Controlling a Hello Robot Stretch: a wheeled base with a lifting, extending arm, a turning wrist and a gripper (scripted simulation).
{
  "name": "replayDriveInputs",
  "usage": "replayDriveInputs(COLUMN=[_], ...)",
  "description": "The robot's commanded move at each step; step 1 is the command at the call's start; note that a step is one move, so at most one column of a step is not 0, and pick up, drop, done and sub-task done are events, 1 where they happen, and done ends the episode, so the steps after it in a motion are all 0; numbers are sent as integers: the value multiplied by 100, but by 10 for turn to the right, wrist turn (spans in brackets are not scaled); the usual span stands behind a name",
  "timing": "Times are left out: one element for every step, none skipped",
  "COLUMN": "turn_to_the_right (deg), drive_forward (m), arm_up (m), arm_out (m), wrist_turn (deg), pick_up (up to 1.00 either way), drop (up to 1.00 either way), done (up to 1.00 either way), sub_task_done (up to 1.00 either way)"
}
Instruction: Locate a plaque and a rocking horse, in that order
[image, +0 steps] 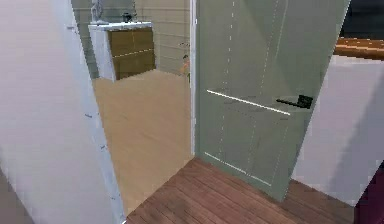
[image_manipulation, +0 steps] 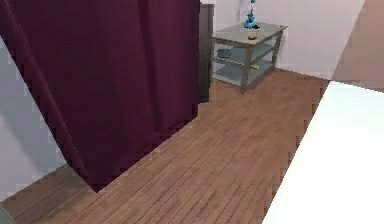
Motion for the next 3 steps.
replayDriveInputs(turn_to_the_right=[0,-60,0], drive_forward=[100,0,25], arm_up=[0,0,0], arm_out=[0,0,0], wrist_turn=[0,0,0], pick_up=[0,0,0], drop=[0,0,0], done=[0,0,0], sub_task_done=[0,0,0])
